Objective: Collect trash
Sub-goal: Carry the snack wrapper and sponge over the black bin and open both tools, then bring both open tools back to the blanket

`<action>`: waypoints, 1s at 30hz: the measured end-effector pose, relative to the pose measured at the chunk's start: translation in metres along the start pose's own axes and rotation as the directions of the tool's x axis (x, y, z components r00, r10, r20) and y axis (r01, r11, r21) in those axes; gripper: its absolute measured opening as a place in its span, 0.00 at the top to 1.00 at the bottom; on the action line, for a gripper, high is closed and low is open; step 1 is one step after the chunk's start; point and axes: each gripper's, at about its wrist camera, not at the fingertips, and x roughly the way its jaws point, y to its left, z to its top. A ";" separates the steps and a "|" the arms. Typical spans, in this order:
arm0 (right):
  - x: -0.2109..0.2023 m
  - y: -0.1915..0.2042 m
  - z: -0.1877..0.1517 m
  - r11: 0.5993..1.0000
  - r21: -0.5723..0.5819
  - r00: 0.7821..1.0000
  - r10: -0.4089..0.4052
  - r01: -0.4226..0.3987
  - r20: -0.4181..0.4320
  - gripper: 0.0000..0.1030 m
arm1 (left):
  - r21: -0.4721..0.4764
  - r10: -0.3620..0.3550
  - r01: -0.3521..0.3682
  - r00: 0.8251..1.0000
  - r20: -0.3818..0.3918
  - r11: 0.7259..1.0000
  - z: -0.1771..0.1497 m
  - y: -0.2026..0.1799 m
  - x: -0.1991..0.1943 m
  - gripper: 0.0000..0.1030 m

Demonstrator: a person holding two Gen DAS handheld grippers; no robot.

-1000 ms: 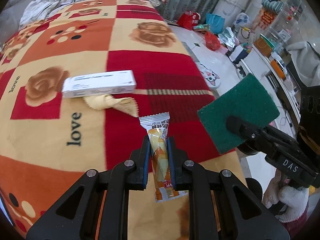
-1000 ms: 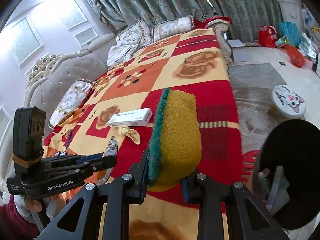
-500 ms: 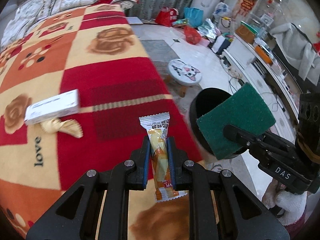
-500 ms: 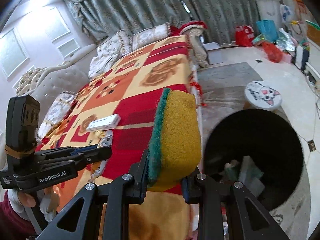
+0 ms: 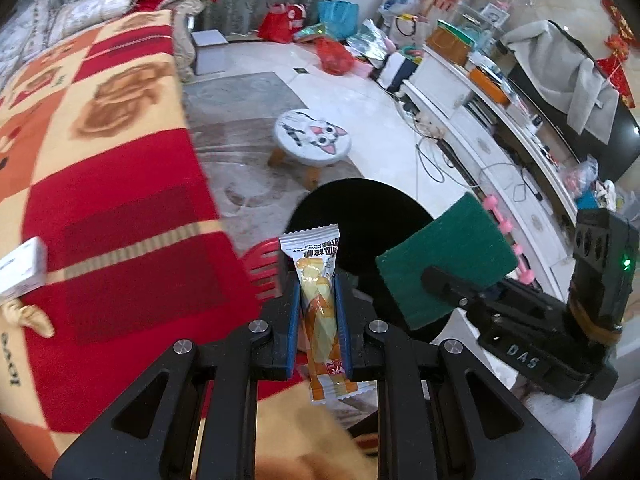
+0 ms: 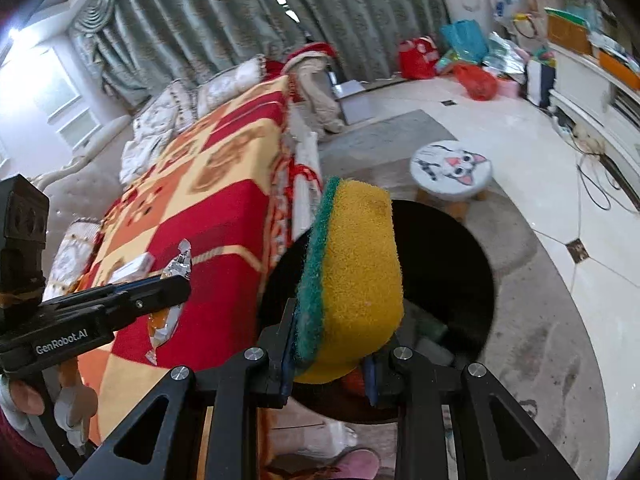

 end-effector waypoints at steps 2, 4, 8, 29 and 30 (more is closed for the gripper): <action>0.005 -0.005 0.001 1.000 0.006 1.000 -0.018 0.018 -0.013 0.75 | -0.005 -0.021 0.021 1.000 -0.009 1.000 0.005 -0.005 0.008 0.86; 0.007 -0.010 0.001 0.999 0.007 0.999 -0.034 0.034 -0.021 0.75 | -0.009 -0.046 0.046 0.999 -0.014 0.999 0.008 -0.009 0.015 0.86; 0.007 -0.017 0.003 0.998 0.014 0.998 -0.059 0.060 -0.023 0.56 | -0.022 -0.080 0.080 0.997 -0.008 0.997 0.015 -0.013 0.022 0.85; 0.024 0.041 -0.003 0.998 -0.061 0.997 0.016 -0.020 -0.070 0.47 | -0.080 0.076 -0.075 0.997 0.018 0.994 -0.014 0.054 -0.020 0.73; 0.027 0.048 -0.003 0.997 -0.073 0.997 0.025 -0.031 -0.076 0.47 | -0.093 0.092 -0.090 0.996 0.017 0.992 -0.016 0.064 -0.024 0.73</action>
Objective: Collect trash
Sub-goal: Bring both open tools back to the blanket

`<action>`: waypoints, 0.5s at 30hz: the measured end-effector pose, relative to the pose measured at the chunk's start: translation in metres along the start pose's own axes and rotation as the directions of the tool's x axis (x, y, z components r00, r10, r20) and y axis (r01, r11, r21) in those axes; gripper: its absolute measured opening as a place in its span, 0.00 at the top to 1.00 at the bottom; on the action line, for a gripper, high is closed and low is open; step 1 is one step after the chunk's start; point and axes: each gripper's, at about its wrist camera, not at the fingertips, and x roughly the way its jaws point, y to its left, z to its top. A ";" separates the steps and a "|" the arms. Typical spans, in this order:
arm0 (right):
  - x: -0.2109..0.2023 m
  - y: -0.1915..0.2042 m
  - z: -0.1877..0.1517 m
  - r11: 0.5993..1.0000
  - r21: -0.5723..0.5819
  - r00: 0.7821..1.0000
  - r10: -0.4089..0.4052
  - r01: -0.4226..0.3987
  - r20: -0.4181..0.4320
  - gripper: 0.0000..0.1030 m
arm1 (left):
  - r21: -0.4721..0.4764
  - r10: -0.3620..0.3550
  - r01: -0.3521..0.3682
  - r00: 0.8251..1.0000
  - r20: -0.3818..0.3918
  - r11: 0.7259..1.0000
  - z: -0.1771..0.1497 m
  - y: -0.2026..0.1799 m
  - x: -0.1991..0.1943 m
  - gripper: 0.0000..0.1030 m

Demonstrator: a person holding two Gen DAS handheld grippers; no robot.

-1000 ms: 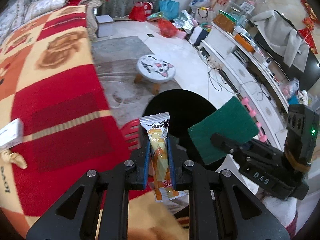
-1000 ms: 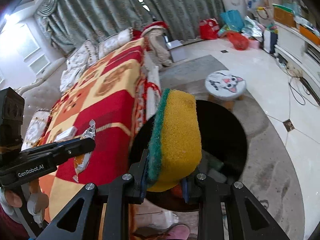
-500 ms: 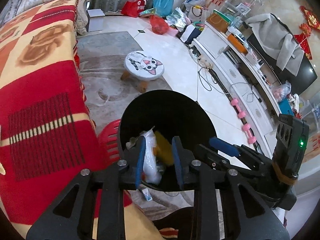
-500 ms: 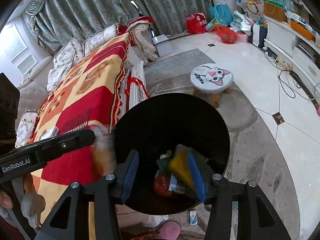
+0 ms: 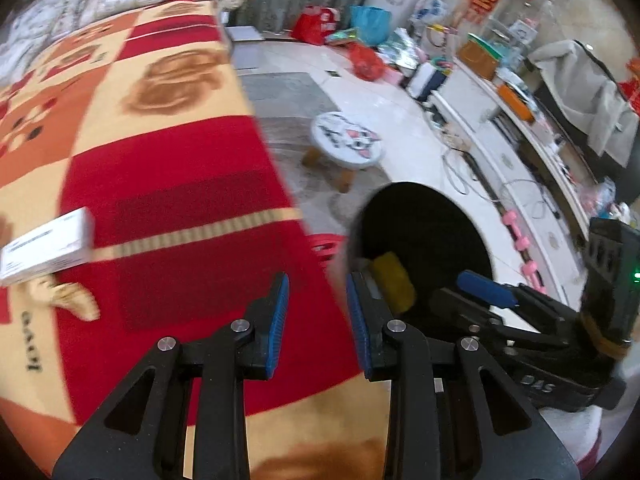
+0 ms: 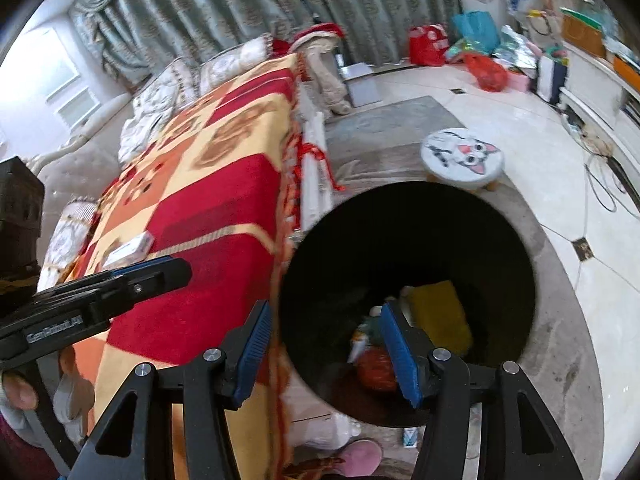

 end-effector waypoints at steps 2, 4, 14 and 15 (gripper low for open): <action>0.008 0.017 0.001 0.999 -0.028 1.000 0.022 -0.022 -0.015 0.47 | -0.026 0.030 -0.029 1.000 0.002 0.999 -0.003 0.021 -0.005 0.73; 0.015 0.033 0.001 0.998 -0.053 0.999 0.041 -0.043 -0.029 0.47 | -0.056 0.066 -0.065 0.998 0.008 0.996 -0.005 0.047 -0.013 0.73; 0.058 0.120 -0.001 0.968 -0.198 0.984 0.130 -0.152 -0.119 0.43 | -0.269 0.190 -0.191 0.981 -0.029 0.944 -0.020 0.168 -0.032 0.73; 0.061 0.127 -0.001 0.965 -0.208 0.983 0.136 -0.160 -0.123 0.43 | -0.293 0.187 -0.188 0.982 -0.030 0.938 -0.021 0.175 -0.031 0.73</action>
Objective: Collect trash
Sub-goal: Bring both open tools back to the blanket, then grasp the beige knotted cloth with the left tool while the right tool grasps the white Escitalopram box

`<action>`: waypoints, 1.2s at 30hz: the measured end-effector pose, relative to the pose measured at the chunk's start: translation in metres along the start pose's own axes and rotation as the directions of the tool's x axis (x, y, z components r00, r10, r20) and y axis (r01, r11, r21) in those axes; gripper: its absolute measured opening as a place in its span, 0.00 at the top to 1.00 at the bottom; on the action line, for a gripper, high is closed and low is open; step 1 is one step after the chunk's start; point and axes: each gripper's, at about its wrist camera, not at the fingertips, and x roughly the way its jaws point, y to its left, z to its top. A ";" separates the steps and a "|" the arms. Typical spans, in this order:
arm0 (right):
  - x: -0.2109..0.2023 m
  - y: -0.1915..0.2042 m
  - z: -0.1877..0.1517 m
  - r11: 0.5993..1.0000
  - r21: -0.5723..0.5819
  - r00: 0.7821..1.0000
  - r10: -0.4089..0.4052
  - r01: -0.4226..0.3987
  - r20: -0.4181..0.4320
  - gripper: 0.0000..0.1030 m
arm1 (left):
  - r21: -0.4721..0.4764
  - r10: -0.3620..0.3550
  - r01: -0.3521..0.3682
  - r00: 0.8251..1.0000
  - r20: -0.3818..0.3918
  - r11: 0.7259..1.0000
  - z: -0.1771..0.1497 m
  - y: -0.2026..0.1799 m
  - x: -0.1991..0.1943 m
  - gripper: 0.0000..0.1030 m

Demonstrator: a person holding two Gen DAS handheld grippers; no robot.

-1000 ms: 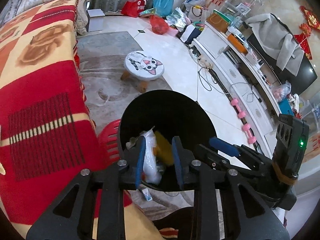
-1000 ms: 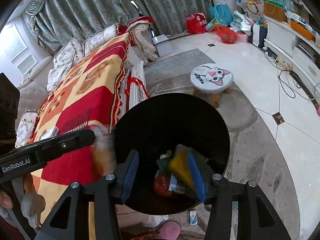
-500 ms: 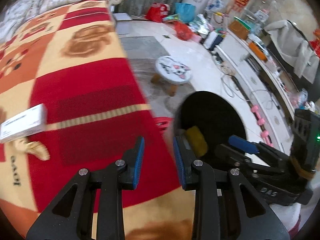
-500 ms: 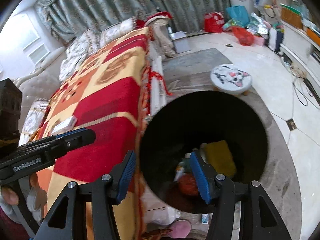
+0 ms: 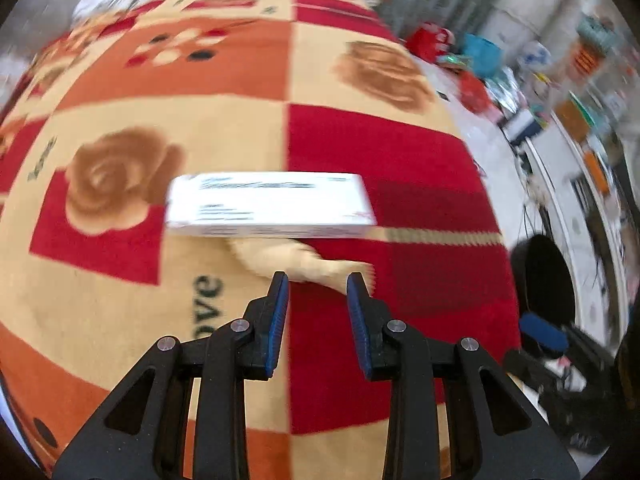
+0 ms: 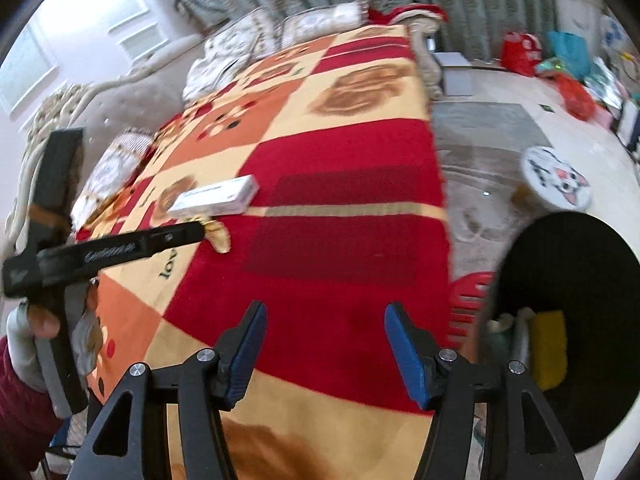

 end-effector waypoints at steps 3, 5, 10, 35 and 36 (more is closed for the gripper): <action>0.006 0.011 0.003 1.000 -0.020 1.000 0.010 -0.010 -0.007 0.42 | -0.070 -0.026 0.027 1.000 0.013 0.997 0.001 0.012 0.006 0.63; 0.009 0.015 0.006 1.000 -0.026 1.000 0.011 -0.011 -0.012 0.42 | -0.110 -0.064 0.067 0.998 0.028 0.992 0.002 0.014 0.008 0.55; 0.013 0.018 0.010 0.999 -0.037 1.000 0.005 -0.006 -0.020 0.40 | -0.147 -0.104 0.113 0.992 0.069 0.983 0.009 0.012 0.008 0.55; 0.109 0.099 0.122 0.912 -0.402 0.996 0.071 -0.087 -0.054 0.33 | -0.086 0.034 -0.032 0.999 0.016 0.996 0.005 0.071 -0.007 0.85; 0.115 0.096 0.129 0.920 -0.388 0.998 0.048 -0.061 -0.043 0.33 | -0.089 0.039 -0.037 0.999 0.018 0.995 0.008 0.071 -0.004 0.85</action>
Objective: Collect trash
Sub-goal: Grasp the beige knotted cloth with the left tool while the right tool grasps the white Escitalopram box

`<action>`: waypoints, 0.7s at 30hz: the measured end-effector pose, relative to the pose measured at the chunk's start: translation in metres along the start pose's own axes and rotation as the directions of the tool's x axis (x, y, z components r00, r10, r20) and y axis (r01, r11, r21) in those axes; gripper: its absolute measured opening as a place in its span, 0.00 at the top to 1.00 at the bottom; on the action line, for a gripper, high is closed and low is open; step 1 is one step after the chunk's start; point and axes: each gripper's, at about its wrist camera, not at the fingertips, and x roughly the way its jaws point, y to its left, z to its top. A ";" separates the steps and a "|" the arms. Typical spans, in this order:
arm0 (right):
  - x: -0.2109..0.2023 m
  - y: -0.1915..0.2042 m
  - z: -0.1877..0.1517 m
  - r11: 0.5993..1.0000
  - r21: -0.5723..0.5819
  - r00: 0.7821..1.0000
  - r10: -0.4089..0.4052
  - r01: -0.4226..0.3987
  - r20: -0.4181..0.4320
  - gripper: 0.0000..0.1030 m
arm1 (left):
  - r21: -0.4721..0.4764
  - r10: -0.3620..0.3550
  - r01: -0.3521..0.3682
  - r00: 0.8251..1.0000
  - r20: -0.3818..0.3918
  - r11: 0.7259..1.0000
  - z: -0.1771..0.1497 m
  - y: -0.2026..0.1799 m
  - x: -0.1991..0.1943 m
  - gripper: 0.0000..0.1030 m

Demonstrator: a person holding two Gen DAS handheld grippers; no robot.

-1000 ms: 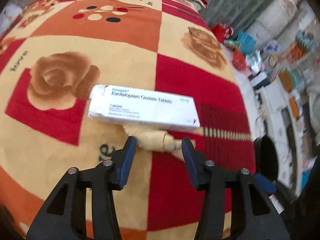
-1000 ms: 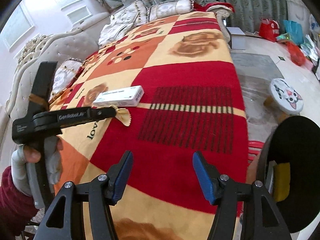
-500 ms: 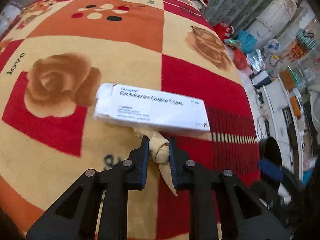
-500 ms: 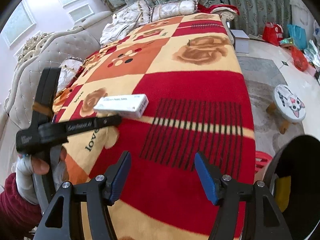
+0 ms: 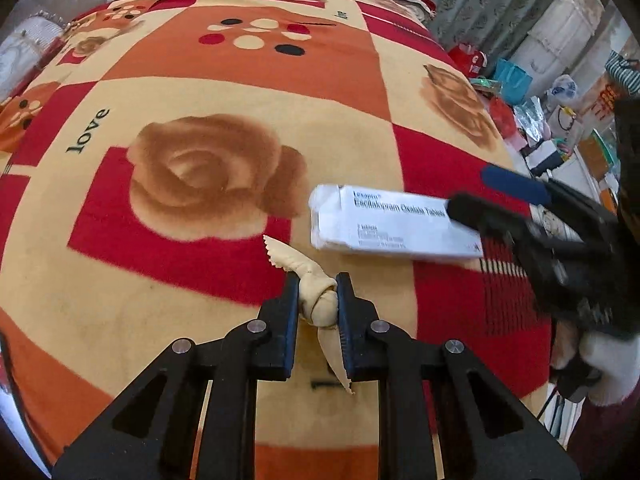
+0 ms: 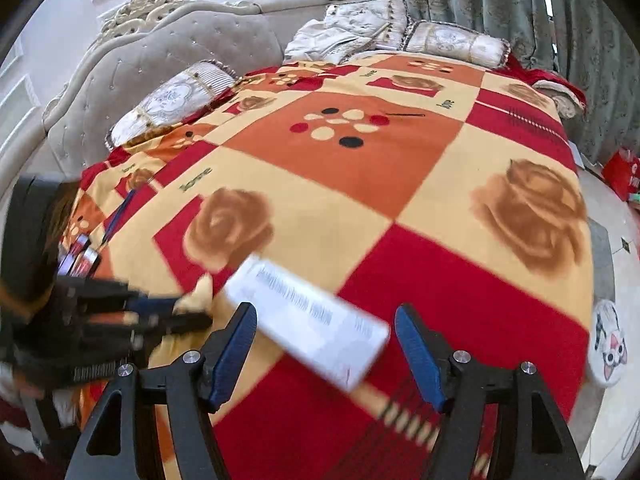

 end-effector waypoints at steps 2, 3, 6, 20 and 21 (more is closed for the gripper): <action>0.009 -0.012 0.006 0.998 0.048 0.999 -0.041 0.041 0.001 0.33 | -0.012 0.008 -0.008 1.000 0.000 1.000 0.006 0.000 0.007 0.85; 0.015 -0.021 0.008 0.993 0.080 0.996 -0.090 0.091 -0.011 0.33 | -0.017 0.010 -0.010 1.000 0.000 1.000 0.009 0.001 0.009 0.85; 0.033 -0.031 0.005 0.987 0.097 0.988 -0.118 0.128 -0.103 0.33 | -0.028 0.009 -0.009 1.000 0.001 1.000 0.017 0.004 0.014 0.85; 0.012 0.048 -0.018 0.998 0.020 0.995 0.057 -0.055 -0.080 0.30 | -0.037 0.018 -0.016 0.999 0.045 0.999 0.003 0.031 -0.020 0.85; 0.016 0.054 -0.019 0.999 0.001 0.996 0.042 -0.042 -0.076 0.32 | -0.038 0.019 -0.018 0.999 0.046 0.999 0.001 0.032 -0.022 0.85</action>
